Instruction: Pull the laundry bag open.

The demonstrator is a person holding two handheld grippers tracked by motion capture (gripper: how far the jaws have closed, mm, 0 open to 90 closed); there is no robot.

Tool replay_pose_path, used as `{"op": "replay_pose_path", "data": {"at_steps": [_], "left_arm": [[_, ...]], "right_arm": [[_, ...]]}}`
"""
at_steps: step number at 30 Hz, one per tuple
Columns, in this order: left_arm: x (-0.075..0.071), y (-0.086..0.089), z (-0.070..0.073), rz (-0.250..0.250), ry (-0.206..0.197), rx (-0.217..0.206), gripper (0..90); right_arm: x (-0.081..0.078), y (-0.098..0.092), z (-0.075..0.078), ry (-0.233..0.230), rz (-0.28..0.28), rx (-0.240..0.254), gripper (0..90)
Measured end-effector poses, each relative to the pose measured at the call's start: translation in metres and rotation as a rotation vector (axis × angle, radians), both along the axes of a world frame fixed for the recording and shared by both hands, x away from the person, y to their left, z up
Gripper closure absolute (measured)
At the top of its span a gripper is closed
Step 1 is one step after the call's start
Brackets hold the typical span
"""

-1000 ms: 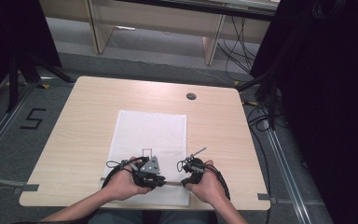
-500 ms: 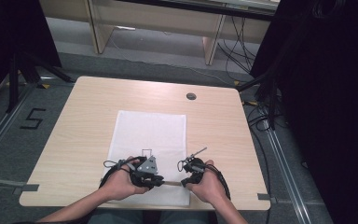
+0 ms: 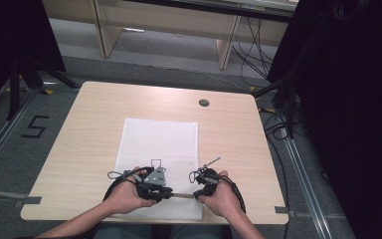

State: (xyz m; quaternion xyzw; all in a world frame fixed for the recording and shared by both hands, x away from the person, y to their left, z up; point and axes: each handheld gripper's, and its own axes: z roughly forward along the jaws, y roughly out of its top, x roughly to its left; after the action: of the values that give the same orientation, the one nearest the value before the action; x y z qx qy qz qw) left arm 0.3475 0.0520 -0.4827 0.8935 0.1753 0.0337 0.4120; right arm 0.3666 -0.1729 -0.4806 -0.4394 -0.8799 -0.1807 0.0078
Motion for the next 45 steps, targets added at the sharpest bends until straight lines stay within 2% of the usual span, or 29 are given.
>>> {"op": "replay_pose_path", "data": {"at_steps": [1, 4, 5, 13, 17, 19, 20, 23, 25, 27, 28, 30, 34, 36, 37, 38, 45], "left_arm": [[0.0, 0.001, 0.001, -0.001, -0.003, 0.013, 81.7], [0.001, 0.003, 0.001, 0.001, -0.005, 0.007, 81.7], [0.0, 0.003, 0.001, 0.005, 0.005, -0.001, 81.7], [0.0, 0.01, 0.003, 0.02, 0.007, -0.006, 81.7], [0.001, 0.012, 0.003, -0.001, -0.004, -0.009, 81.7], [0.0, 0.012, 0.003, 0.006, -0.011, 0.004, 81.7], [-0.001, 0.013, 0.003, 0.018, 0.005, -0.008, 81.7], [0.0, 0.016, 0.004, 0.011, -0.012, 0.01, 81.7], [0.0, 0.017, 0.003, 0.022, 0.013, -0.018, 81.7], [-0.001, 0.018, 0.003, 0.019, -0.001, 0.005, 81.7], [-0.001, 0.018, 0.003, 0.019, 0.003, -0.008, 81.7], [-0.001, 0.018, 0.003, 0.016, 0.0, -0.003, 81.7], [0.0, 0.019, 0.004, 0.011, -0.005, -0.003, 81.7], [-0.001, 0.018, 0.003, 0.026, 0.011, -0.013, 81.7], [0.0, 0.019, 0.004, 0.019, 0.0, -0.004, 81.7], [0.0, 0.019, 0.004, 0.026, 0.012, -0.013, 81.7], [-0.001, 0.019, 0.004, 0.022, 0.003, -0.007, 81.7]], "right_arm": [[0.0, 0.0, 0.0, 0.0, -0.001, 0.0, 90.0], [0.001, -0.001, -0.001, -0.013, 0.013, 0.004, 90.0], [0.0, 0.0, 0.0, -0.002, 0.0, 0.008, 90.0], [0.001, -0.001, -0.001, -0.006, 0.008, 0.011, 90.0], [0.001, -0.001, -0.001, -0.006, 0.007, 0.011, 90.0], [0.001, -0.001, -0.001, -0.006, 0.007, 0.011, 90.0], [0.001, -0.001, -0.001, -0.006, 0.007, 0.01, 90.0], [0.001, -0.001, -0.001, -0.006, 0.006, 0.01, 90.0], [0.001, -0.001, -0.001, -0.003, 0.0, 0.01, 90.0], [0.001, -0.001, -0.001, -0.006, 0.006, 0.011, 90.0], [0.001, -0.001, -0.001, -0.007, 0.006, 0.011, 90.0], [0.001, -0.001, -0.001, -0.008, 0.006, 0.011, 90.0], [0.0, 0.001, 0.0, -0.005, -0.004, -0.008, 90.0], [-0.001, 0.002, 0.001, 0.0, -0.013, -0.014, 90.0], [-0.001, 0.002, 0.001, 0.006, -0.019, -0.016, 90.0], [0.0, 0.001, 0.0, -0.004, -0.003, -0.011, 90.0], [0.001, -0.001, -0.001, -0.012, 0.008, -0.001, 90.0]]}}
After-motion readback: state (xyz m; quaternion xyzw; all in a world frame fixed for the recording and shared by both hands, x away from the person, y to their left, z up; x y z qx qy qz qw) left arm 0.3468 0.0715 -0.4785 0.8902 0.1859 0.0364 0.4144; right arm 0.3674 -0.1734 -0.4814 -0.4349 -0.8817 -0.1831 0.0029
